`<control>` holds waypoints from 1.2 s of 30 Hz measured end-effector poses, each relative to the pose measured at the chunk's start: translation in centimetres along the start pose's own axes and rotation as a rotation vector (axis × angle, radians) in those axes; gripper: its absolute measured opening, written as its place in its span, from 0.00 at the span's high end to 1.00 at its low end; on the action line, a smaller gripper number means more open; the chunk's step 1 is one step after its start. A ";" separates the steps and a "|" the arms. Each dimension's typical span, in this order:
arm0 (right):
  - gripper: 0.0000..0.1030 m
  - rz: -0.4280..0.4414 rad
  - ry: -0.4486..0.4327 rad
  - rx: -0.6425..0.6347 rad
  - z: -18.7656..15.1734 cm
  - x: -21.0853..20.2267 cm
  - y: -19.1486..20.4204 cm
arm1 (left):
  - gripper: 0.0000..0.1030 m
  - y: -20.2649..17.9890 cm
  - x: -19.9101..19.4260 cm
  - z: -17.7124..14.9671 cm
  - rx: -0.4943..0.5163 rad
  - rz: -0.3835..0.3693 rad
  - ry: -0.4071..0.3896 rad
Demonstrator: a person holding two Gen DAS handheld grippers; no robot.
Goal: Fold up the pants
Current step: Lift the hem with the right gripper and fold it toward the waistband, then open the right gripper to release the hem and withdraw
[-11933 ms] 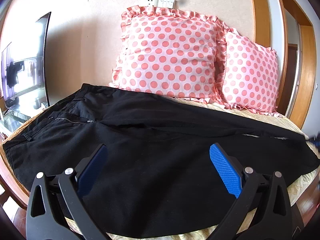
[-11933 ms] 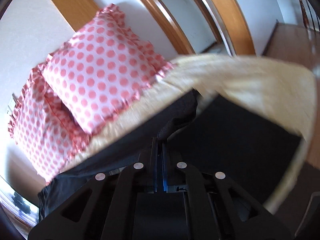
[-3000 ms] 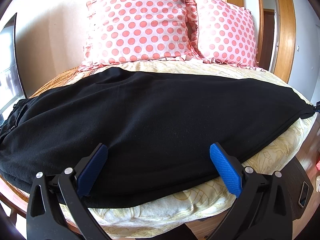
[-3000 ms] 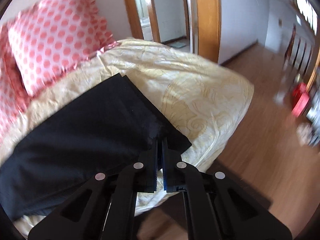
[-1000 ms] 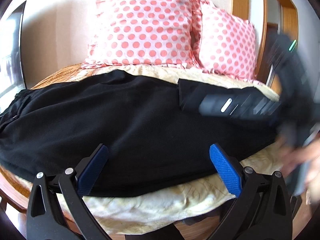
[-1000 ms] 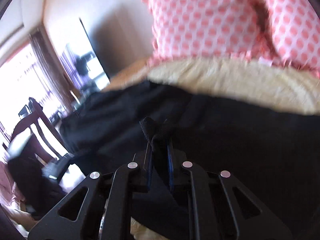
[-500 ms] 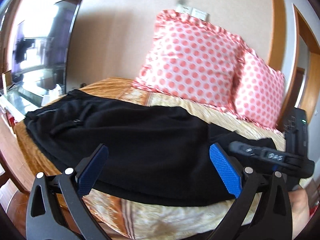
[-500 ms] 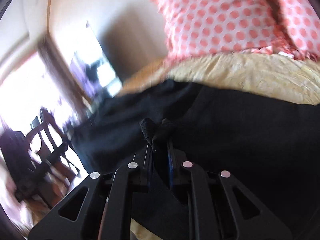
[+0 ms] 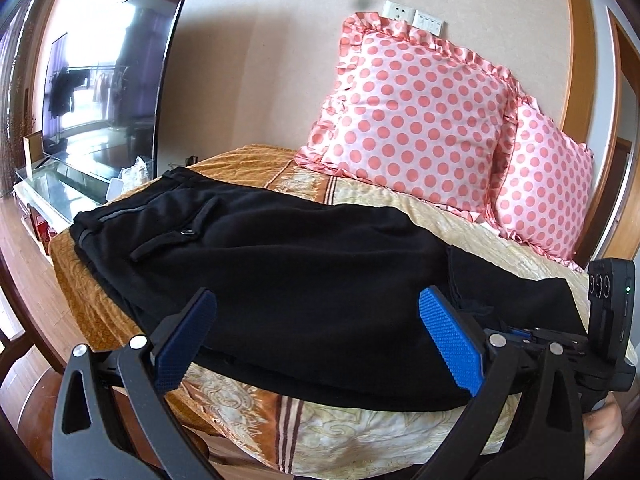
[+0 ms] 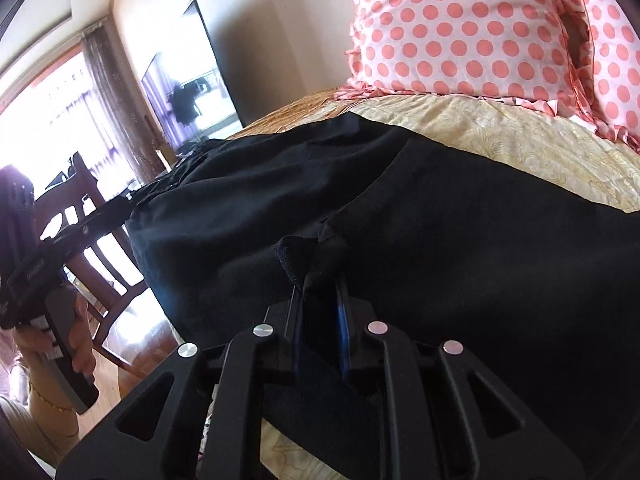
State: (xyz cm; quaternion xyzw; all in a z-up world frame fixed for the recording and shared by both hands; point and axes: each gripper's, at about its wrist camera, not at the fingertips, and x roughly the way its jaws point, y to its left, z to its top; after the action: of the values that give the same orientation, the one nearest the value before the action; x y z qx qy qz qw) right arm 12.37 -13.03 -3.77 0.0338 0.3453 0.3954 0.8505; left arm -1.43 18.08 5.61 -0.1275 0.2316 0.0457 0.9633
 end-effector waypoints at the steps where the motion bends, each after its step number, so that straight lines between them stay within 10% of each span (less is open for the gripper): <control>1: 0.65 0.025 0.008 0.017 0.0 -0.2 0.0 | 0.02 0.2 -0.1 0.0 -0.001 0.006 -0.004; 5: 0.57 0.074 -0.047 0.068 1.6 -2.8 -0.5 | 0.02 1.2 -0.6 0.0 -0.005 0.027 -0.024; 9: 0.57 -0.177 -0.088 -0.004 5.0 -3.6 -0.9 | 0.02 2.4 -0.7 0.2 -0.045 0.037 -0.031; 16: 0.57 -0.419 0.098 -0.195 6.8 3.2 0.6 | 0.02 4.1 -0.8 0.0 -0.086 0.053 -0.024; 24: 0.57 -0.424 0.125 -0.312 3.5 5.2 4.5 | 0.02 5.4 -0.5 0.8 -0.083 0.074 -0.037; 36: 0.57 -0.257 0.008 -0.128 0.9 2.2 4.0 | 0.02 7.7 -0.9 0.8 -0.191 0.108 -0.020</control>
State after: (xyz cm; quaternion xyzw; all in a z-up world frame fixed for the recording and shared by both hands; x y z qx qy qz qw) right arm 11.33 -8.59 -3.00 -0.0668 0.3243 0.3048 0.8930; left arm -3.04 25.67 5.03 -0.2055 0.2231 0.1209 0.9452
